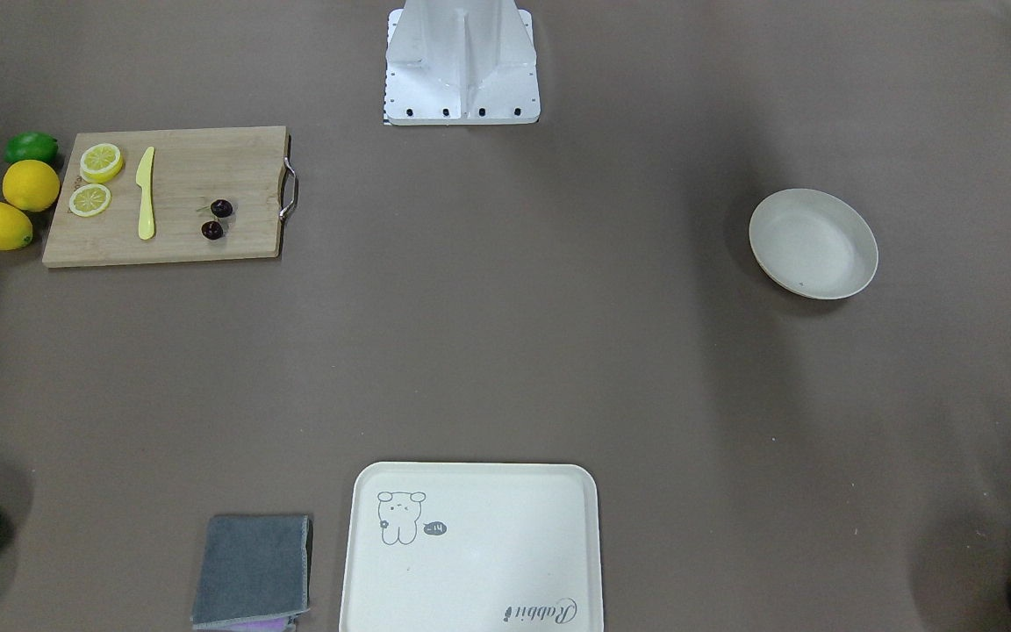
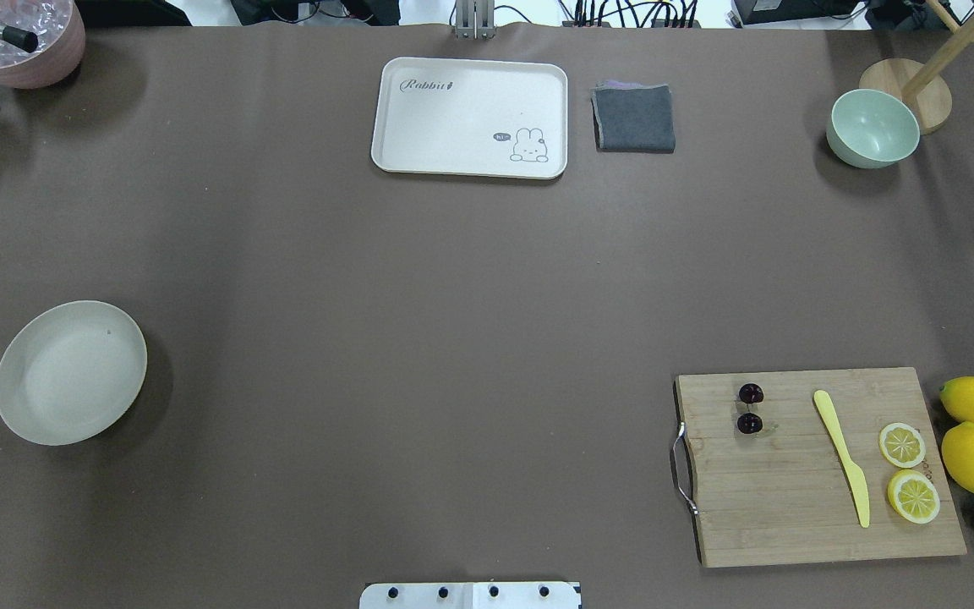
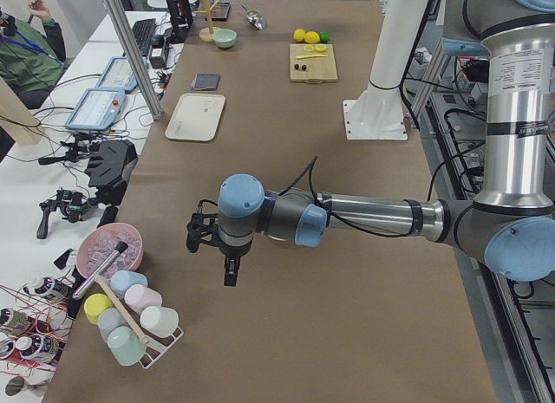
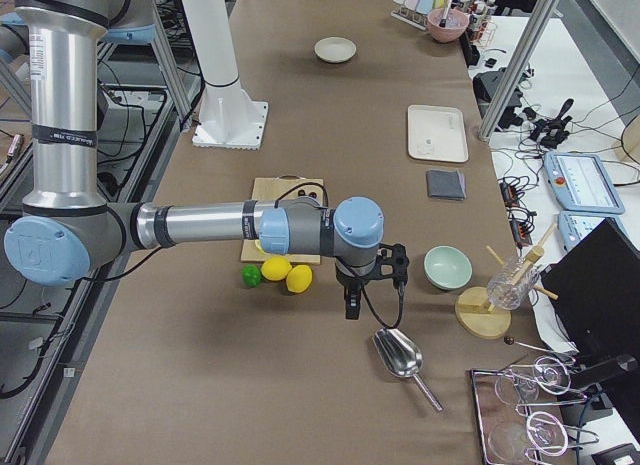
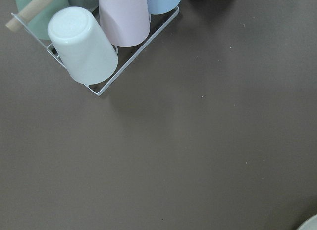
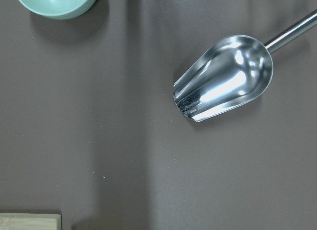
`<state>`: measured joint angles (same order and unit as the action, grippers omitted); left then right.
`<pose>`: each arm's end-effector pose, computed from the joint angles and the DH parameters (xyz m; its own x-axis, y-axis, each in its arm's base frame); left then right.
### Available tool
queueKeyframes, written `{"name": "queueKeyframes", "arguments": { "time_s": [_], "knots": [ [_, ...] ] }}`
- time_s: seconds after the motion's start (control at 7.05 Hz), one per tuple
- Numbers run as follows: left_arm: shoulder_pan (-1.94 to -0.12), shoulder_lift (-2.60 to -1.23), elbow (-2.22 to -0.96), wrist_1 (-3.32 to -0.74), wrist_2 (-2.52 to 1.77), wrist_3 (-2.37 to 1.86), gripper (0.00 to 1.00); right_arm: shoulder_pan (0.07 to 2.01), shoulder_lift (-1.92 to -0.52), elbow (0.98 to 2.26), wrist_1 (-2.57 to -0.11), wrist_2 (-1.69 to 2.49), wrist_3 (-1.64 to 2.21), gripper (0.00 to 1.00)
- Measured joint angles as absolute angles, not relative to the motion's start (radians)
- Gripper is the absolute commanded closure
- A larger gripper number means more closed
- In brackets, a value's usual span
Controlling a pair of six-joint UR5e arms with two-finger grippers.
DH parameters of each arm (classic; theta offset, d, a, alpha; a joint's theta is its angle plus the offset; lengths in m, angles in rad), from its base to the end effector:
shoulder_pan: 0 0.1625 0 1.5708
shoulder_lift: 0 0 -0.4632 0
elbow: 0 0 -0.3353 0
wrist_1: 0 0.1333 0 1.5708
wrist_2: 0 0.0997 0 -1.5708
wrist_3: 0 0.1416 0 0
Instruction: Place red cherry on plate
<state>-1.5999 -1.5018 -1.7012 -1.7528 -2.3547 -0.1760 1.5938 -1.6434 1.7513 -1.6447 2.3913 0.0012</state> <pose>-0.0456 -0.4225 0.6773 0.6969 -0.0227 -0.7168 0.1526 0.9813 0.1173 0.0390 -0.4019 0.6815 0.6822 -0.0080 0.7311 -0.0238 0.9992 0.0331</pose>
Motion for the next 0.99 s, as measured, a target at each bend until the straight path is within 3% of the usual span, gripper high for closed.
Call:
{"name": "queueKeyframes", "arguments": {
  "time_s": [0.99],
  "knots": [
    [-1.601, -1.463, -1.698, -1.755, -2.355, -0.176, 0.02, 1.595, -1.646, 1.758, -1.645, 2.391, -0.002, 0.0]
  ]
}}
